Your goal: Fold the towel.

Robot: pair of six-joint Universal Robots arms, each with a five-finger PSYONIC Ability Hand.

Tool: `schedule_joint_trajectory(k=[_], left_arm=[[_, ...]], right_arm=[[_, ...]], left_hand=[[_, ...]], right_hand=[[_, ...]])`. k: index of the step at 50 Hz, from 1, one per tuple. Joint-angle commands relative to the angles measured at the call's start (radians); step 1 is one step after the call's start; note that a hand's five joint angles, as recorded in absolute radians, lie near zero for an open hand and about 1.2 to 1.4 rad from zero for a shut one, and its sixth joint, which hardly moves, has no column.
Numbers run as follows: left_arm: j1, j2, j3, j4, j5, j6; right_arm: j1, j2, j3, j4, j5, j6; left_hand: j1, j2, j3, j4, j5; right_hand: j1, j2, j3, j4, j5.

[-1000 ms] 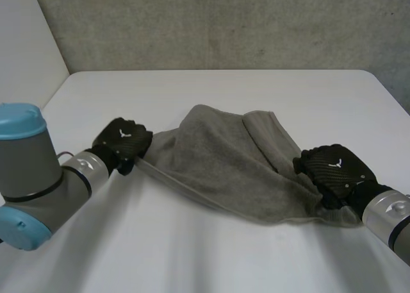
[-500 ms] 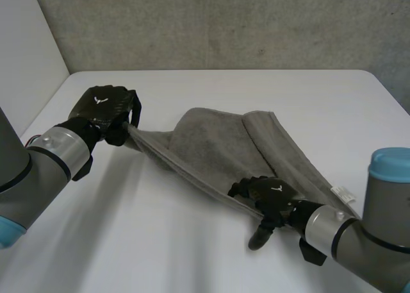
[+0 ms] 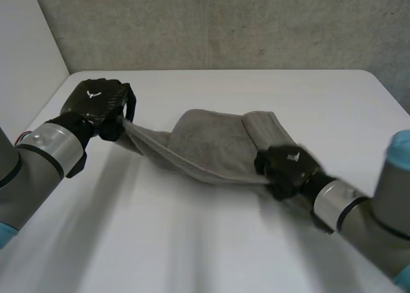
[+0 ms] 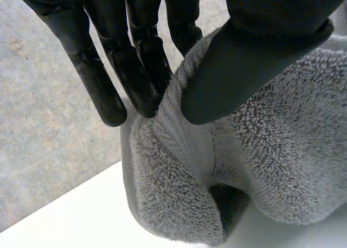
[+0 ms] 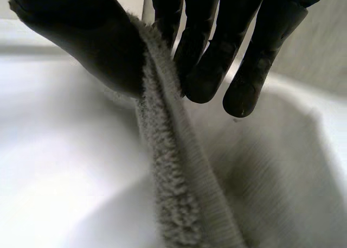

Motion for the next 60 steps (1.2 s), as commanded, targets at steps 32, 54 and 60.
schedule_joint_trajectory(k=[32,54,60], left_arm=[[-0.06,-0.388,0.394,0.058,-0.19,-0.007],[-0.021,-0.299,0.388,0.418,-0.293,0.065],[0.005,-0.293,0.098,0.426,-0.29,0.065]], right_arm=[[-0.02,0.375,-0.949,0.528,0.099,-0.555],[-0.023,0.228,-0.739,0.091,0.046,-0.38],[-0.015,0.269,-0.614,0.212,0.04,-0.386]], left_hand=[[0.217,0.181,0.181,0.179,0.203],[0.217,0.181,0.181,0.179,0.203],[0.217,0.181,0.181,0.179,0.203]], right_hand=[[0.069,0.071,0.061,0.068,0.056],[0.069,0.071,0.061,0.068,0.056],[0.069,0.071,0.061,0.068,0.056]])
